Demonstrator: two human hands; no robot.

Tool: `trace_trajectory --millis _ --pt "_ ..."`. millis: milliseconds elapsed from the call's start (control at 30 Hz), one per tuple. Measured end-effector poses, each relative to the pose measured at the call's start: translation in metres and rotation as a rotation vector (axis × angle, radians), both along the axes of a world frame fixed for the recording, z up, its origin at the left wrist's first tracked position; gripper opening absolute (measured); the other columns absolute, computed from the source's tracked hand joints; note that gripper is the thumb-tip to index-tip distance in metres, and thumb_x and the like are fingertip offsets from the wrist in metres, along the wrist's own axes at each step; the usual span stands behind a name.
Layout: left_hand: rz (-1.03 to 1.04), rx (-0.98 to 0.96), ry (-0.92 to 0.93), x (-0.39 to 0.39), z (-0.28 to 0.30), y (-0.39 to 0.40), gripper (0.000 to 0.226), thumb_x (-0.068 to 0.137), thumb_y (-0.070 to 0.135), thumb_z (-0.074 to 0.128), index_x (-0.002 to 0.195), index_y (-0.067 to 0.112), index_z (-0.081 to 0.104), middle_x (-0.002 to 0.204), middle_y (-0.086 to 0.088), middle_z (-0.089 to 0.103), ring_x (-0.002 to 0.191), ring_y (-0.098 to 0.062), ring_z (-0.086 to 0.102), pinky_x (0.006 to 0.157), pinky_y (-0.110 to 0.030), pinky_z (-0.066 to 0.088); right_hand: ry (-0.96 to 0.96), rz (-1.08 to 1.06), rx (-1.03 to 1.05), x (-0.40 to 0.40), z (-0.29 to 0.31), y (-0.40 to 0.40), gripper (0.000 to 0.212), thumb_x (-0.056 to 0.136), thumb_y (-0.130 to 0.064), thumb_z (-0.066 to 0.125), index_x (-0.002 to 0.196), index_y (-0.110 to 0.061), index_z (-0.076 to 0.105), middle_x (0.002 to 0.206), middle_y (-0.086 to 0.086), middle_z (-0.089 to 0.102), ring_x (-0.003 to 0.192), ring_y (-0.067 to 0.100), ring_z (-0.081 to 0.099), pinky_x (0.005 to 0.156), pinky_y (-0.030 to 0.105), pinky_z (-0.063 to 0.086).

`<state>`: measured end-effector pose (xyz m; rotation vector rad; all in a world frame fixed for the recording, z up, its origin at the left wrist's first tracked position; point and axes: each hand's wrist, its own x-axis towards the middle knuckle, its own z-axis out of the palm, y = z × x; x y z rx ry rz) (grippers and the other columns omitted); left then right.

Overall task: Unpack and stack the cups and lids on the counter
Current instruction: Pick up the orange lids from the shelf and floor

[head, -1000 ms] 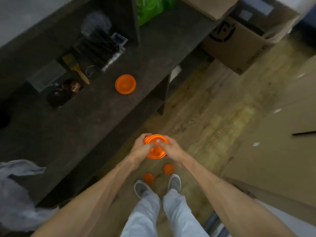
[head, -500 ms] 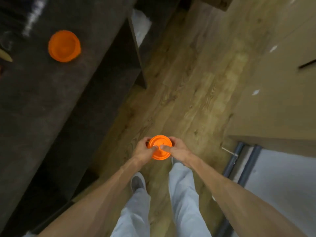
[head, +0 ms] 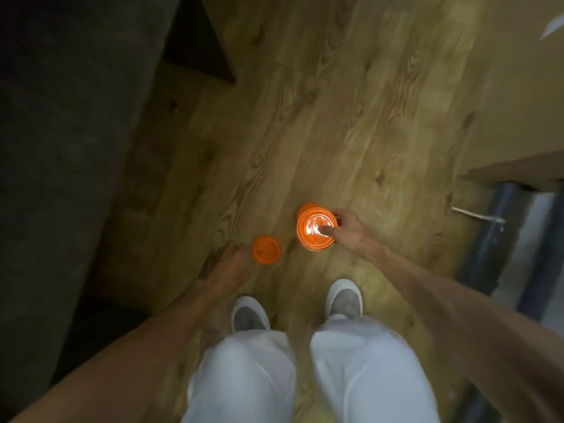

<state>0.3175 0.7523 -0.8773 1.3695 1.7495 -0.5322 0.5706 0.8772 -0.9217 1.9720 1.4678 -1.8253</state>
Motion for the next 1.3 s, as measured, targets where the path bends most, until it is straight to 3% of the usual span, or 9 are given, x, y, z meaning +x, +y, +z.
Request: trace_trajectory --millis 67,133,300,467,667,833,967,1133,1300 --pt "-0.083 0.017 0.02 0.003 -0.043 -0.004 0.044 0.097 0.032 0.055 0.137 0.015 0.05 0.138 -0.009 0.053 0.121 -0.028 0.056 0.097 -0.036 0.045 -0.04 0.047 0.016 0.005 -0.041 0.004 0.044 0.084 -0.015 0.08 0.124 -0.008 0.064 0.11 0.008 0.07 0.101 0.025 0.068 0.088 0.038 0.056" --pt "-0.118 0.058 -0.001 0.007 -0.089 -0.009 0.05 0.092 0.037 0.057 0.137 0.019 0.049 0.135 -0.008 0.053 0.116 -0.028 0.057 0.09 -0.035 0.045 -0.067 0.091 0.044 0.008 -0.077 0.009 0.042 0.084 -0.015 0.08 0.123 -0.008 0.063 0.112 0.009 0.069 0.101 0.023 0.065 0.09 0.036 0.054" --pt "-0.293 0.063 0.015 0.022 -0.186 -0.014 0.089 0.087 0.054 0.065 0.158 0.028 0.018 0.162 -0.01 0.019 0.145 -0.033 0.028 0.12 -0.048 0.02 -0.043 0.143 0.12 0.004 -0.147 0.018 0.03 0.088 -0.012 0.077 0.116 -0.007 0.067 0.105 0.008 0.07 0.092 0.015 0.063 0.078 0.025 0.047" --pt "-0.513 0.067 0.094 0.034 -0.237 -0.012 0.084 0.097 0.045 0.053 0.16 0.03 0.0 0.167 -0.016 -0.004 0.152 -0.039 0.008 0.121 -0.058 0.012 -0.126 0.256 0.319 0.004 -0.189 0.011 0.05 0.086 -0.041 0.072 0.131 -0.021 0.062 0.115 0.007 0.06 0.106 0.025 0.061 0.096 0.044 0.051" --pt "-0.264 0.07 0.017 0.02 -0.263 -0.012 0.085 0.091 0.041 0.062 0.16 0.031 0.012 0.164 -0.015 0.01 0.15 -0.039 0.012 0.117 -0.049 0.024 -0.272 0.423 0.613 -0.002 -0.182 -0.007 0.088 0.078 -0.056 0.075 0.152 -0.021 0.041 0.147 0.017 0.044 0.131 0.037 0.046 0.107 0.052 0.043" --pt "-0.04 0.157 0.047 -0.052 -0.26 0.007 0.094 0.086 0.041 0.066 0.16 0.032 0.009 0.165 -0.013 0.003 0.151 -0.038 0.006 0.121 -0.05 0.019 -0.315 0.758 0.55 -0.01 -0.199 -0.02 0.119 0.073 -0.055 0.082 0.162 -0.022 0.011 0.163 0.018 0.019 0.139 0.04 0.039 0.11 0.049 0.042" --pt "0.047 0.326 0.031 -0.102 -0.264 0.005 0.099 0.07 0.051 0.058 0.157 0.022 0.023 0.156 -0.014 0.026 0.14 -0.038 0.031 0.11 -0.056 0.036 -0.242 0.85 0.695 -0.043 -0.215 -0.023 0.14 0.039 -0.036 0.101 0.155 -0.014 0.026 0.136 0.02 0.043 0.107 0.042 0.062 0.077 0.048 0.061" --pt "0.173 0.46 0.036 -0.124 -0.272 -0.006 0.102 0.071 0.046 0.074 0.153 0.007 0.027 0.155 -0.017 0.03 0.14 -0.035 0.036 0.115 -0.046 0.035 -0.011 0.977 0.735 -0.133 -0.221 -0.021 0.125 0.066 -0.039 0.088 0.161 -0.022 0.008 0.152 0.021 0.033 0.13 0.042 0.045 0.095 0.05 0.055" --pt "0.174 0.472 -0.008 -0.132 -0.284 -0.023 0.106 0.073 0.048 0.078 0.154 0.013 0.019 0.156 -0.015 0.029 0.143 -0.035 0.034 0.117 -0.047 0.032 0.044 1.076 0.859 -0.203 -0.235 -0.024 0.125 0.059 -0.048 0.088 0.158 -0.019 0.017 0.145 0.027 0.045 0.122 0.045 0.054 0.088 0.052 0.056"
